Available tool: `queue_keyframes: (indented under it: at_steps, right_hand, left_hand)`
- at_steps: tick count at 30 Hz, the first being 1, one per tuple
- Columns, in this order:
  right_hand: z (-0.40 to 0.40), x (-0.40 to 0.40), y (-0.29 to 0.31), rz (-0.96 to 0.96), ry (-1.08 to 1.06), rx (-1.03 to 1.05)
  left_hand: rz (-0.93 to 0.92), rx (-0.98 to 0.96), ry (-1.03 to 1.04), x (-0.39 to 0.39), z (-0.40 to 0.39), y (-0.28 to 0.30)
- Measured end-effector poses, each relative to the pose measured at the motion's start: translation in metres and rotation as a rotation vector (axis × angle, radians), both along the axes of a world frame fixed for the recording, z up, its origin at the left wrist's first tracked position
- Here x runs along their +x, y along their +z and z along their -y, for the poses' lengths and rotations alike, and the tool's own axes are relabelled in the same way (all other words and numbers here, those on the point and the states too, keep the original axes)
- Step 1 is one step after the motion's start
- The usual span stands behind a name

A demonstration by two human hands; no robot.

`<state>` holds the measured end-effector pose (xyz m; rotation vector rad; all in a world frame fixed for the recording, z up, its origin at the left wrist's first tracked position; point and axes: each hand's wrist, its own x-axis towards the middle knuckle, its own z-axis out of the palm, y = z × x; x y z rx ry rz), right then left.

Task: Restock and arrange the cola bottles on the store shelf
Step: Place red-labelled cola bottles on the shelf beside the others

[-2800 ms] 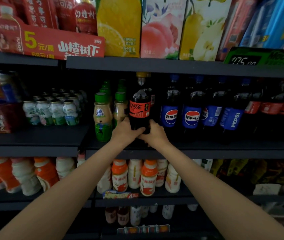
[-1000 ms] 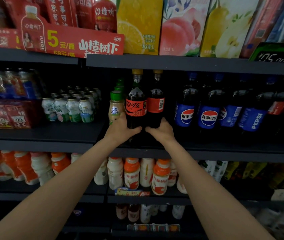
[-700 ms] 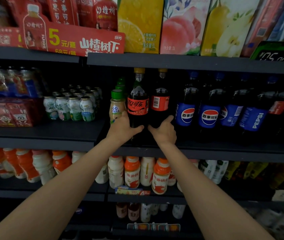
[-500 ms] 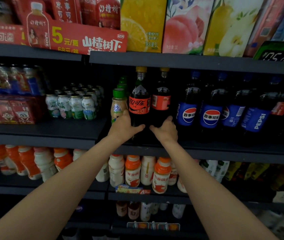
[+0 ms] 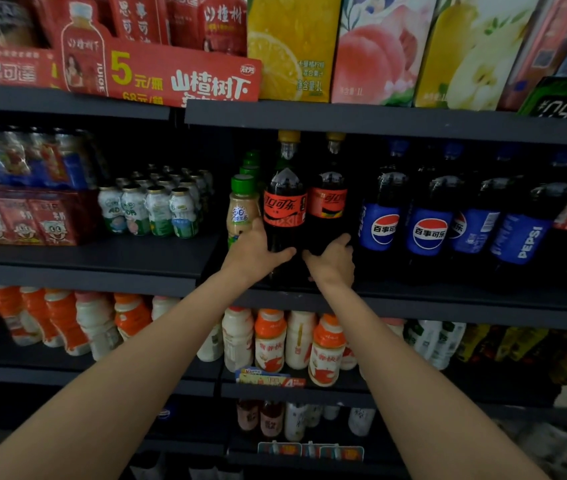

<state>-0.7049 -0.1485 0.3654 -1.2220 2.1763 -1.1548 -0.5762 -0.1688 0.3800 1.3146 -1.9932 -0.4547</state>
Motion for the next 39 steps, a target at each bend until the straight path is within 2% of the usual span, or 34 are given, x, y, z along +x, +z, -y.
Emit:
queue_keyframes:
  at_steps: [4,10,15,22,30,33,39]
  right_hand:
    - [0.001,0.001,-0.003,-0.09,-0.041,-0.005]
    - [0.004,0.0,-0.007,-0.007,0.059,-0.019]
    - [0.012,-0.003,-0.004,0.037,0.016,-0.068]
    - [0.03,-0.004,0.001,-0.005,-0.054,-0.058]
    - [0.041,-0.006,0.002,0.039,-0.071,-0.039]
    - [0.035,-0.006,-0.001,0.068,-0.05,-0.071]
    - [0.001,-0.014,-0.011,-0.032,0.07,-0.131]
  left_hand:
    - [0.01,-0.006,0.003,0.0,-0.002,0.002]
    - [0.006,0.009,-0.007,0.001,-0.003,0.002]
    - [0.011,0.015,-0.02,0.002,-0.002,0.002]
    - [0.008,0.002,-0.027,0.003,0.001,0.0]
    - [0.025,-0.015,-0.039,0.005,-0.002,0.001]
    - [0.059,-0.027,-0.033,0.002,-0.001,0.001]
    - [0.089,-0.032,-0.042,-0.016,-0.003,0.003]
